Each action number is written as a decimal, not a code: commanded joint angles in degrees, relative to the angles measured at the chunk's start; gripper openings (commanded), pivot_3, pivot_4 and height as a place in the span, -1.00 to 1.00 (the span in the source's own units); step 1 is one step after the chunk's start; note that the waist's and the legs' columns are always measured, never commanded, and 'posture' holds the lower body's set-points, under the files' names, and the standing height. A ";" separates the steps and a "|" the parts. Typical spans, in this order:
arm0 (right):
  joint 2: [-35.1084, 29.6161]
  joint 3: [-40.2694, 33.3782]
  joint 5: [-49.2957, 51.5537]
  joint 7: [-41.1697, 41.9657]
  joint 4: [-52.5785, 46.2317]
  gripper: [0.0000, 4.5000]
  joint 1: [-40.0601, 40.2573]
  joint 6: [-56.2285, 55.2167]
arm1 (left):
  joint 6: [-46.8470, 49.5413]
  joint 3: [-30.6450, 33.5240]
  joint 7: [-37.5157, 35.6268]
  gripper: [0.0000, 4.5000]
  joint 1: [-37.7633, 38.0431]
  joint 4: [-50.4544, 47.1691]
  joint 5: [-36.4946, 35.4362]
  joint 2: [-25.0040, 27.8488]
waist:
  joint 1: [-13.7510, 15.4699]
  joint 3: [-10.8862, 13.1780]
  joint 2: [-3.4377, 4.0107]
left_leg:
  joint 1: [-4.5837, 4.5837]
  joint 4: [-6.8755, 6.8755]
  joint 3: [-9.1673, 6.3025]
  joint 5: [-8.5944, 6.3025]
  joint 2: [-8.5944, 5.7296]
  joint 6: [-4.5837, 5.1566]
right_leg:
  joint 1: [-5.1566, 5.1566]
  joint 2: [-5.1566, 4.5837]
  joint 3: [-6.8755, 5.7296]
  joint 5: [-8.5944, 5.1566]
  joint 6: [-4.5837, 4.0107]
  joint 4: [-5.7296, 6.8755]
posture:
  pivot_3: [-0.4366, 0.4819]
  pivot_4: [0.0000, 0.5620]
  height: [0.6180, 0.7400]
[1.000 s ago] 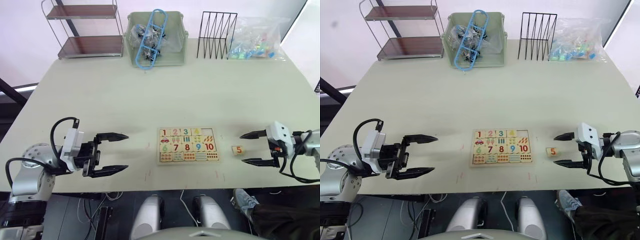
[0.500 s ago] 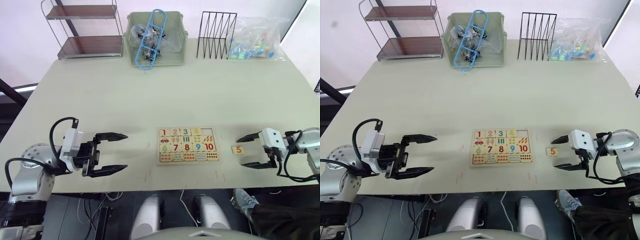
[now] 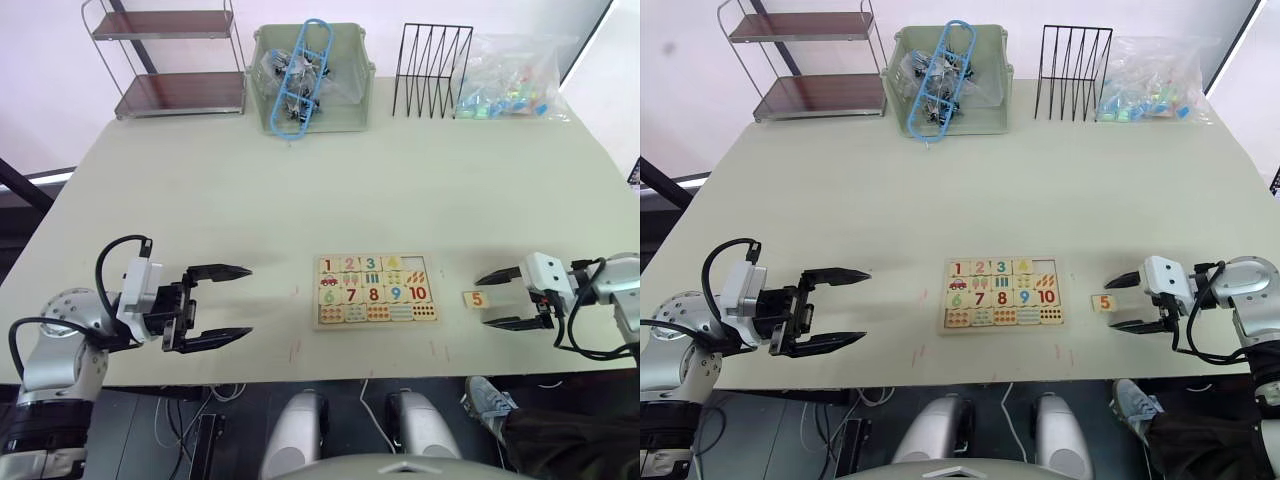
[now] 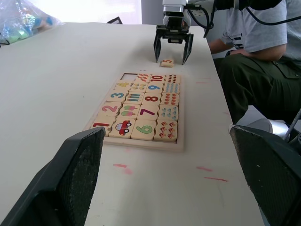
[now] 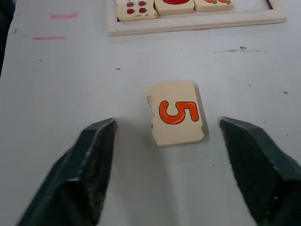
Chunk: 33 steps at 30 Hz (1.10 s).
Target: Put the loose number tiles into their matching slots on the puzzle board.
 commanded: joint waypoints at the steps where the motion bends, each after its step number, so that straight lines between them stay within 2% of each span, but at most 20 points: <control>1: 0.21 0.09 -0.16 0.72 0.84 -0.06 -1.17 -0.96 | -1.39 0.74 -1.80 1.00 -0.41 0.33 -0.73 1.04 | -0.02 0.00 0.00 | 0.00 0.00 0.00 0.00 0.00 0.00 | 0.00 0.00 0.00 0.00 0.00 0.00 | -0.05 -0.47 1.00; 4: 0.21 0.09 -0.32 0.99 1.46 -0.60 -1.41 -1.40 | -1.95 0.57 -1.80 1.00 -0.25 0.87 -0.96 1.33 | -0.01 0.00 0.00 | 0.00 0.00 0.00 0.00 0.00 0.00 | 0.00 0.00 0.00 0.00 0.00 0.01 | -0.05 -0.47 1.00; 9: 0.18 -0.35 -0.20 0.75 1.33 -0.61 -1.52 -1.05 | -3.18 0.03 -1.80 1.00 -0.11 1.88 -1.48 1.74 | 0.01 0.00 0.00 | 0.01 0.01 0.00 0.00 0.00 0.00 | 0.01 -0.01 0.00 0.00 0.00 0.01 | -0.05 -0.47 1.00; 14: -1.13 -0.83 -0.14 -0.84 -3.04 -0.61 -1.18 2.92 | -4.92 -1.12 -1.80 1.00 -0.47 3.16 -2.54 2.51 | 0.00 0.00 0.01 | 0.01 0.01 0.00 0.00 0.00 0.00 | 0.00 -0.02 0.00 0.00 0.00 0.02 | -0.05 -0.47 1.00; 27: -2.01 -0.71 1.44 -9.77 -23.93 -0.61 -2.58 28.04 | -6.54 -4.53 -1.80 1.00 -2.78 3.56 -3.89 2.88 | 0.10 0.02 0.03 | -0.02 0.01 -0.02 0.00 -0.02 0.00 | -0.02 -0.05 -0.02 0.00 0.00 0.04 | -0.05 -0.47 1.00; 33: -2.71 2.20 -0.30 -11.31 -28.36 -0.61 -6.57 37.51 | -5.21 -4.83 -1.79 1.00 -4.14 2.27 -3.19 2.05 | 0.07 0.02 0.04 | -0.06 0.01 -0.02 0.00 -0.02 0.00 | -0.07 -0.04 -0.01 0.00 0.00 0.04 | -0.05 -0.47 1.00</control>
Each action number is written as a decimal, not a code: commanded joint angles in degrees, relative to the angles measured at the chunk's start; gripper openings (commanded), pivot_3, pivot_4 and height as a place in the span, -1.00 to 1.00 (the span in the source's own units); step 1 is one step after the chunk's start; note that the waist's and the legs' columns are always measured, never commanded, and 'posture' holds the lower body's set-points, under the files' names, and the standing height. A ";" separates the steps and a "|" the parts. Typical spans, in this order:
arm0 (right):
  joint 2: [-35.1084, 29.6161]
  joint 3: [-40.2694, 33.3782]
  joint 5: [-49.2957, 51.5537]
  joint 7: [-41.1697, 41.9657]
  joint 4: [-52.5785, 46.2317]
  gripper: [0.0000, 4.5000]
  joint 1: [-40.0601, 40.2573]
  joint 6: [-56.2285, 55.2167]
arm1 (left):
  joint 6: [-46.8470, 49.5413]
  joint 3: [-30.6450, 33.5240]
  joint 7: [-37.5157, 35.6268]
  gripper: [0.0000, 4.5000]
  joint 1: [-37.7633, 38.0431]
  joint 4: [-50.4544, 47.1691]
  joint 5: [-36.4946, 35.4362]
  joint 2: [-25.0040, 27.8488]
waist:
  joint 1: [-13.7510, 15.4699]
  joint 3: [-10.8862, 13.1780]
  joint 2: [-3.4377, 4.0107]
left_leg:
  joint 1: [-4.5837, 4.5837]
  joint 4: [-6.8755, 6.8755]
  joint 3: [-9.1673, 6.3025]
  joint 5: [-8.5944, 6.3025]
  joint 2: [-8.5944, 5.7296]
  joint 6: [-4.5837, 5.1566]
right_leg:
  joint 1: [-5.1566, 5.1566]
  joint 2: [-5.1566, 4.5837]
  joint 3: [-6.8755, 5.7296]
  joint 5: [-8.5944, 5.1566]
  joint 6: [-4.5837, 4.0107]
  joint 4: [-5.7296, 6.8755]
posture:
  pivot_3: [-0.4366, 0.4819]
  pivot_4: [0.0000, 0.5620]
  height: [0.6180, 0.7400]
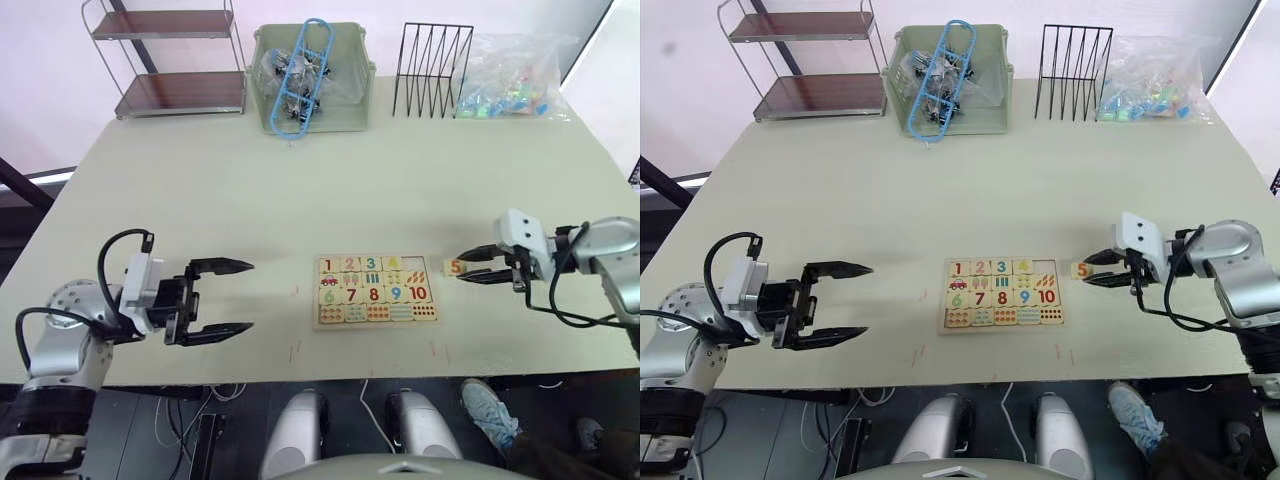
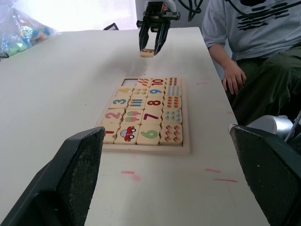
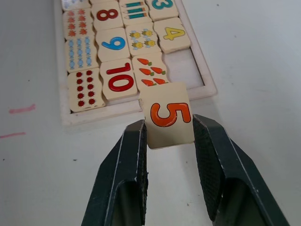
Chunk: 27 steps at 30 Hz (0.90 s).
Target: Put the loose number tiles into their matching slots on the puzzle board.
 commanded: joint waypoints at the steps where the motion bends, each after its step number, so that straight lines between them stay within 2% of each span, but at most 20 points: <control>1: -1.29 1.52 -0.88 -0.81 -2.85 -0.61 -2.98 4.99 | 0.68 0.12 -1.73 1.00 -0.69 -1.82 -0.03 -0.40 | -0.01 0.00 0.00 | -0.01 0.00 0.01 0.00 0.00 0.00 | -0.01 0.00 0.01 0.00 0.00 0.00 | -0.05 -0.47 1.00; 14: 1.74 13.92 -9.88 -1.29 -0.97 -0.61 -16.53 11.96 | 3.10 1.32 -0.59 1.00 0.22 -6.21 0.79 -2.02 | -0.16 0.01 0.01 | -0.05 -0.01 0.01 0.00 0.00 0.00 | -0.06 0.02 0.00 0.00 0.00 0.00 | -0.05 -0.47 1.00; 20: 2.93 19.70 -14.16 -0.09 0.00 -0.61 -21.20 15.02 | 3.80 2.15 0.00 1.00 1.62 -8.05 0.58 -2.16 | -0.11 0.01 0.02 | -0.12 -0.01 0.01 0.00 -0.01 0.00 | -0.11 0.00 -0.01 0.00 0.00 -0.01 | -0.05 -0.47 1.00; 27: 4.83 22.92 -16.43 1.19 0.67 -0.61 -24.12 17.18 | 4.14 2.65 0.06 1.00 2.48 -8.90 0.55 -2.20 | -0.09 0.01 0.02 | -0.16 -0.01 0.00 0.00 -0.01 0.00 | -0.18 0.01 -0.02 0.00 0.00 0.03 | -0.05 -0.47 1.00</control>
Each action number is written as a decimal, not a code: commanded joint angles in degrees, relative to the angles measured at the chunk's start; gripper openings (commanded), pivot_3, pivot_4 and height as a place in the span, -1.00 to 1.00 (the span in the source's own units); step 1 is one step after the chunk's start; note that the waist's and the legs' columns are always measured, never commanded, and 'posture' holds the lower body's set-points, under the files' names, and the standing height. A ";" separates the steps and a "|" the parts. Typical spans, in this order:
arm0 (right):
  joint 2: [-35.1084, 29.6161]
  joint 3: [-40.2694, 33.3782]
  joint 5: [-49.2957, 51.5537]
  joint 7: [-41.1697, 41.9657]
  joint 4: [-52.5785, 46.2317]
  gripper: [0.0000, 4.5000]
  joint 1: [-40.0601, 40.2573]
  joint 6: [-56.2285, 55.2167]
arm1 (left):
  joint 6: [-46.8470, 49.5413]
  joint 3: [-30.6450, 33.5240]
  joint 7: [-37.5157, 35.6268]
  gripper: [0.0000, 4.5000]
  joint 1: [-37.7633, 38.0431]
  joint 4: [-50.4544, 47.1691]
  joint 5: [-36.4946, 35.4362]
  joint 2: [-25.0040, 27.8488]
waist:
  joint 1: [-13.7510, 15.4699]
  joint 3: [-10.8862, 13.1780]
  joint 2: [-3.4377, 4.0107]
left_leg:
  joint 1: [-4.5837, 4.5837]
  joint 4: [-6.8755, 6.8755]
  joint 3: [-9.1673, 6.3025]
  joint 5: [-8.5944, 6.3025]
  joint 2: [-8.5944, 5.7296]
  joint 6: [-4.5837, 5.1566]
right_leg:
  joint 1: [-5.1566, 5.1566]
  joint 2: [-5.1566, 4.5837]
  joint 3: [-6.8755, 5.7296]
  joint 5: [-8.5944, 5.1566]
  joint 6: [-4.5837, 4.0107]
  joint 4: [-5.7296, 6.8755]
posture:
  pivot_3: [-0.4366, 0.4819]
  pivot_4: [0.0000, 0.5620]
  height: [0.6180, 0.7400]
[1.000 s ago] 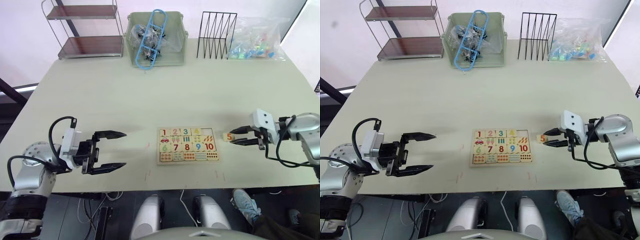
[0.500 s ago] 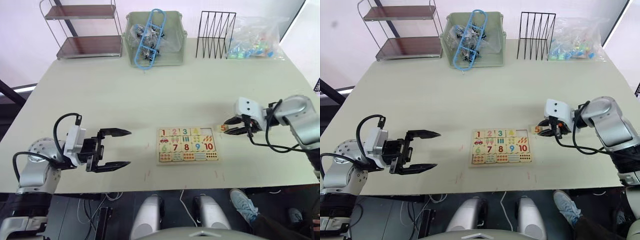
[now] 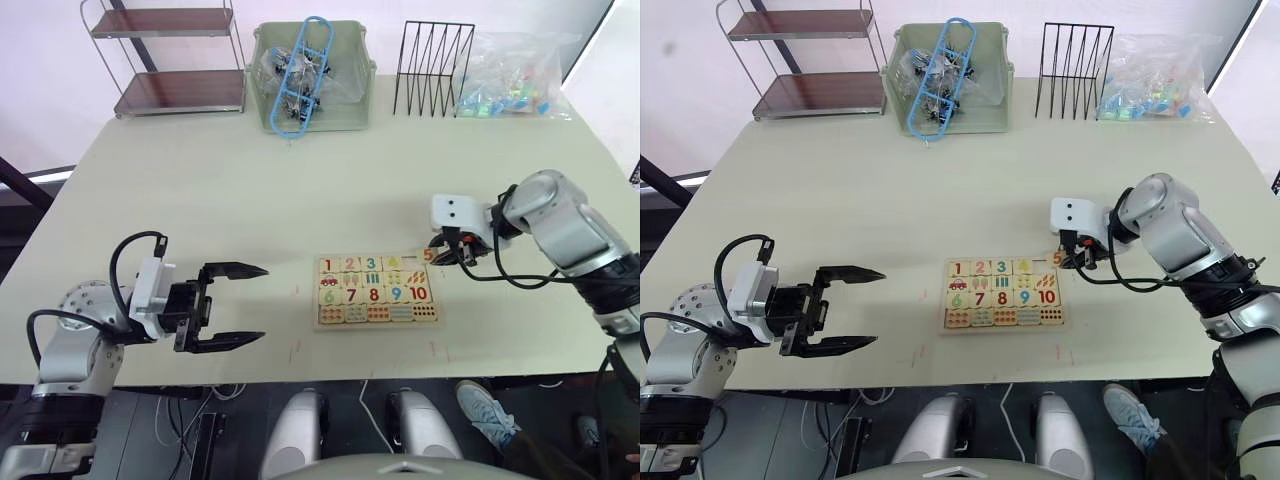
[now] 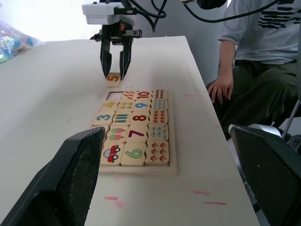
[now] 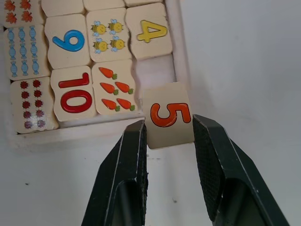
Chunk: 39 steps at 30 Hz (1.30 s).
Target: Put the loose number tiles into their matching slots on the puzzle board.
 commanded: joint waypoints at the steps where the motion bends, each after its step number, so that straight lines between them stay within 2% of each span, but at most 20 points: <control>1: 0.47 0.28 -0.91 0.72 -0.51 -0.61 -2.32 1.12 | 0.23 1.96 -0.37 1.00 0.48 -1.74 -0.30 0.11 | 0.00 0.00 0.00 | -0.02 0.00 0.00 0.00 0.00 0.00 | -0.01 0.00 0.00 0.00 0.00 -0.01 | -0.05 -0.47 1.00; 16: 4.02 3.47 -3.78 0.12 0.50 -0.61 -4.32 3.76 | 0.21 2.58 -1.21 1.00 0.92 -1.29 -0.06 0.16 | -0.07 0.00 0.01 | -0.10 0.00 0.00 0.00 -0.01 0.00 | -0.09 0.00 0.00 0.00 0.00 0.02 | -0.05 -0.47 1.00; 39: 6.05 3.30 -4.79 -0.50 1.89 -0.61 -3.71 3.96 | -0.49 2.75 -1.89 1.00 0.63 0.26 0.46 -0.46 | -0.11 0.00 0.01 | -0.10 0.00 0.00 0.00 -0.01 0.00 | -0.09 0.01 -0.01 0.00 0.00 0.03 | -0.05 -0.47 1.00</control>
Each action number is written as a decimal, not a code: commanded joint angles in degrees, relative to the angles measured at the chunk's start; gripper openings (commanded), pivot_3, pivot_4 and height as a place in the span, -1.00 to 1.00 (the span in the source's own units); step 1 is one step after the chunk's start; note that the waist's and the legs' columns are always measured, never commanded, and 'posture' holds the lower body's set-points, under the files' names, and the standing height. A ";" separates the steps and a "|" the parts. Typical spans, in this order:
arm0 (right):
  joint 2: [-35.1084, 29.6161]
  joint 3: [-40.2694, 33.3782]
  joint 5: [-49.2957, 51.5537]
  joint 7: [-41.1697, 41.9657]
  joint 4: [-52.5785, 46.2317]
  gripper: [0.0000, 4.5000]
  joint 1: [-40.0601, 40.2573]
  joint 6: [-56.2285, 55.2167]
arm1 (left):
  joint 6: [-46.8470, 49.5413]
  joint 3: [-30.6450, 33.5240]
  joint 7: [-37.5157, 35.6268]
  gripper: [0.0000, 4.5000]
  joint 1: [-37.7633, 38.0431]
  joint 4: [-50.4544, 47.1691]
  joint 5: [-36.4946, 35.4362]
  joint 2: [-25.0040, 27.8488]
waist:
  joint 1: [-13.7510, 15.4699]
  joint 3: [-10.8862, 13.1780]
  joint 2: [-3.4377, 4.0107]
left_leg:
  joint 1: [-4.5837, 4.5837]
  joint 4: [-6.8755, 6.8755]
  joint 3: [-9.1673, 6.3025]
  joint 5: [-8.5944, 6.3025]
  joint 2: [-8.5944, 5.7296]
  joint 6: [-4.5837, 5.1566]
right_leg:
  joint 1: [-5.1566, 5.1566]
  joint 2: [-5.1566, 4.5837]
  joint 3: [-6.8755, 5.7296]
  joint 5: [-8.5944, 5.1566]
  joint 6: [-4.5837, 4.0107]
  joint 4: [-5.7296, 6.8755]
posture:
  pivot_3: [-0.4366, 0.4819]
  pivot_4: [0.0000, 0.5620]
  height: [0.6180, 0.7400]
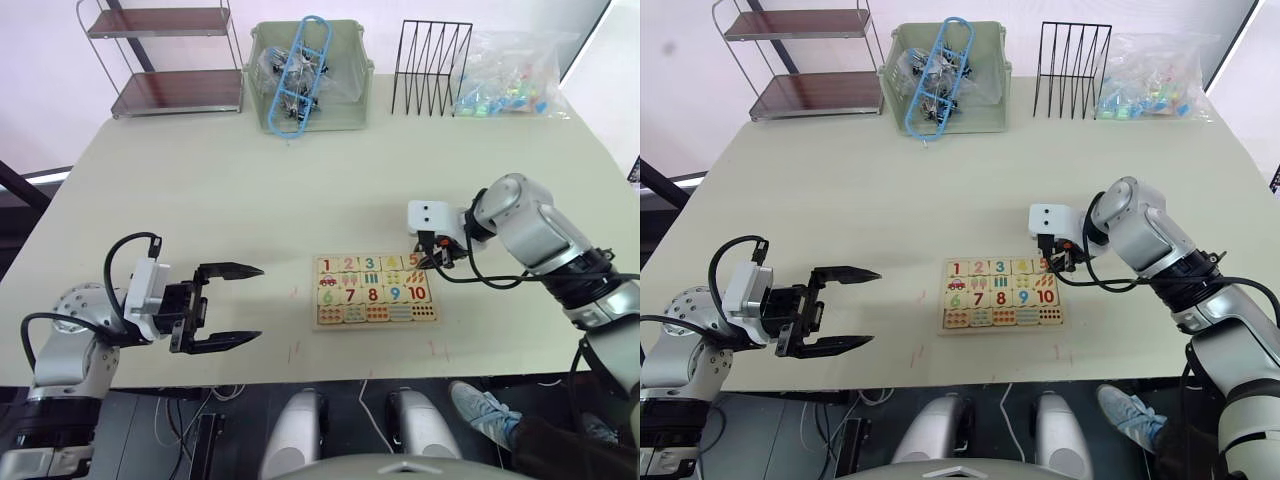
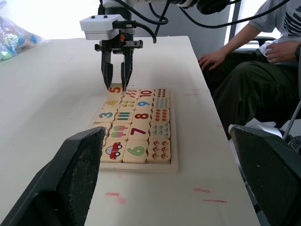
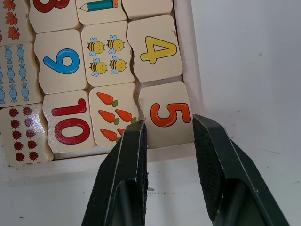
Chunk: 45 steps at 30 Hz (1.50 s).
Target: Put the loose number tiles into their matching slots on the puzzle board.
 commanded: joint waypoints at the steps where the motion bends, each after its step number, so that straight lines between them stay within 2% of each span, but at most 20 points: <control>1: 0.07 -0.65 -0.26 -0.29 -0.51 -0.61 -0.82 -0.07 | -1.04 1.16 -1.63 1.00 0.03 -0.23 0.26 -0.14 | 0.00 0.00 0.00 | 0.00 0.00 0.00 0.00 0.00 0.00 | 0.00 0.00 0.00 0.00 0.00 0.00 | -0.05 -0.47 1.00; 32: -0.09 -0.24 0.10 0.67 -1.50 -0.61 0.15 -0.31 | -2.97 0.43 -1.84 1.00 -0.42 2.18 0.03 0.15 | -0.02 0.00 0.00 | 0.00 0.00 0.00 0.00 0.00 0.00 | 0.00 0.00 0.00 0.00 0.00 0.00 | -0.05 -0.47 1.00; 34: -0.27 -0.27 0.15 0.82 -1.68 -0.12 0.36 -1.02 | -3.08 0.40 -1.84 1.00 -0.42 2.23 0.03 0.19 | -0.01 0.00 0.00 | 0.00 0.00 0.00 0.00 0.00 0.00 | 0.00 0.00 0.00 0.00 0.00 0.00 | -0.05 -0.47 1.00; 37: -0.55 -0.36 0.09 1.07 -1.62 0.31 0.47 -1.71 | -3.17 0.30 -1.84 1.00 -0.51 2.38 0.05 0.22 | -0.01 0.00 0.00 | 0.00 0.00 0.00 0.00 0.00 0.00 | 0.00 0.00 0.00 0.00 0.00 0.00 | -0.05 -0.47 1.00; 40: -0.91 -0.69 0.10 1.34 -1.44 0.95 0.37 -2.07 | -3.28 0.28 -1.84 1.00 -0.50 2.44 0.06 0.22 | 0.00 0.00 0.00 | 0.00 0.00 -0.01 0.00 0.00 0.00 | 0.00 0.00 0.00 0.00 0.00 0.00 | -0.05 -0.47 1.00; 45: -3.21 -2.32 0.98 2.37 -2.01 0.98 0.72 -2.69 | -3.51 0.51 -1.84 1.00 -0.20 2.46 0.06 0.21 | 0.02 0.00 0.00 | -0.01 0.00 -0.01 0.00 0.00 0.00 | 0.00 -0.01 -0.01 0.00 0.00 -0.01 | -0.05 -0.47 1.00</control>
